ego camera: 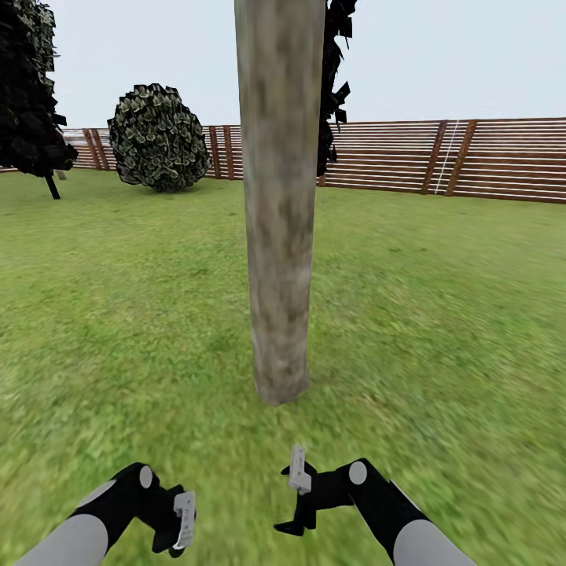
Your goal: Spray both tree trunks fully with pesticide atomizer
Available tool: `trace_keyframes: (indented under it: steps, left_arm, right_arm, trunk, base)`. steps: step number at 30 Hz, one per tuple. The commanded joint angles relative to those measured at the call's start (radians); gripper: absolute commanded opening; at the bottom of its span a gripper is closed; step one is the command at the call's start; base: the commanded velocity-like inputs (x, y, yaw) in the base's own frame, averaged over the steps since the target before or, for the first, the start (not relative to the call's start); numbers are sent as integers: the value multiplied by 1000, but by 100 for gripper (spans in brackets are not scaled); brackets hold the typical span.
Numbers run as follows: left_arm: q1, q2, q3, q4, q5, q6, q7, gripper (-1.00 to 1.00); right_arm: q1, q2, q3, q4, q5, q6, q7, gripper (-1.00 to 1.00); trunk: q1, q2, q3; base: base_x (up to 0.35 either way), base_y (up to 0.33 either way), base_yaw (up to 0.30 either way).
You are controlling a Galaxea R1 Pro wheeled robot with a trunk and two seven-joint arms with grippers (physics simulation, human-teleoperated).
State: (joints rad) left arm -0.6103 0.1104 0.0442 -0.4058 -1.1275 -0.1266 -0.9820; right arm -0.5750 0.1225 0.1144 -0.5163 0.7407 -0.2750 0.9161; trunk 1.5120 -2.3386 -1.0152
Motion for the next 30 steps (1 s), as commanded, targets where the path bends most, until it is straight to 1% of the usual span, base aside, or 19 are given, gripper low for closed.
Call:
trace_keyframes:
  steps: [1, 5, 7, 8, 9, 10, 11, 12, 14, 16, 17, 18, 19, 21, 22, 23, 25, 27, 30]
  left_arm:
    - [0, 0, 8, -3, -8, -9, 5, -100]
    - [0, -1, 26, -1, 6, -3, 88, -100]
    - [0, -6, 74, 9, 40, -2, 198, -100]
    - [1, -8, 87, 14, 50, -3, 224, -100]
    - [1, -10, 113, 28, 70, -4, 272, -100]
    - [0, -14, 149, 56, 104, -6, 335, -100]
    - [0, -14, 161, 66, 118, -7, 355, -100]
    - [0, -17, 197, 97, 178, -10, 416, -100]
    - [1, -24, 229, 120, 287, -13, 509, -100]
    - [2, -29, 242, 131, 402, -16, 607, -100]
    - [4, -33, 246, 135, 475, -20, 666, -100]
    - [5, -40, 248, 137, 526, -24, 705, -100]
    - [5, -48, 249, 137, 551, -25, 725, -100]
    - [6, -59, 250, 138, 578, -27, 761, -100]
    - [6, -61, 250, 138, 581, -28, 769, -100]
    - [7, -65, 251, 139, 590, -28, 787, -100]
    - [7, -69, 251, 154, 596, -27, 802, -100]
    - [7, -70, 252, 171, 598, -26, 806, -100]
    - [7, -71, 253, 180, 602, -19, 808, -100]
  right_arm:
    - [0, -1, -3, 0, 9, -6, -3, 100]
    - [0, -35, -7, 4, 5, -7, -75, 100]
    - [3, -61, -8, 28, -1, -6, -193, 100]
    - [3, -65, -10, 41, -3, -6, -226, 100]
    - [3, -70, -15, 74, -11, -6, -294, 100]
    - [4, -74, -32, 135, -32, -7, -403, 100]
    - [4, -75, -40, 156, -42, -7, -442, 100]
    - [4, -76, -69, 224, -79, -8, -580, 100]
    - [4, -79, -96, 303, -131, -18, -764, 100]
    - [6, -80, -109, 356, -172, -58, -913, 100]
    - [7, -81, -114, 379, -198, -101, -1003, 100]
    - [14, -85, -117, 391, -224, -139, -1077, 100]
    - [27, -91, -118, 396, -246, -165, -1123, 100]
    - [66, -102, -119, 400, -315, -226, -1187, 100]
    - [75, -104, -119, 401, -335, -244, -1197, 100]
    - [96, -110, -119, 402, -402, -289, -1216, 100]
    - [112, -123, -117, 404, -470, -330, -1225, 100]
    - [117, -129, -116, 405, -493, -344, -1229, 100]
    - [119, -130, -115, 405, -502, -349, -1229, 100]
  trunk:
    - [0, 0, -1]
    - [0, 0, -1]
    - [0, 0, -1]
    - [0, 0, -1]
    - [0, 0, -1]
    - [0, 0, -1]
    - [0, 0, -1]
    - [0, 0, -1]
    - [0, 0, -1]
    - [0, 0, -1]
    - [0, 0, -1]
    - [0, 0, -1]
    - [0, 0, -1]
    - [0, 0, -1]
    - [0, 0, -1]
    - [0, 0, -1]
    - [0, 0, -1]
    - [0, 0, -1]
    - [0, 0, -1]
  base:
    - [0, 0, 0]
    - [0, 0, 0]
    - [0, 0, 0]
    - [0, 0, 0]
    - [0, 0, 0]
    - [0, 0, 0]
    - [0, 0, 0]
    - [0, 0, 0]
    - [0, 0, 0]
    - [0, 0, 0]
    - [0, 0, 0]
    - [0, 0, 0]
    - [0, 0, 0]
    - [0, 0, 0]
    - [0, 0, 0]
    - [0, 0, 0]
    - [0, 0, 0]
    - [0, 0, 0]
    - [0, 0, 0]
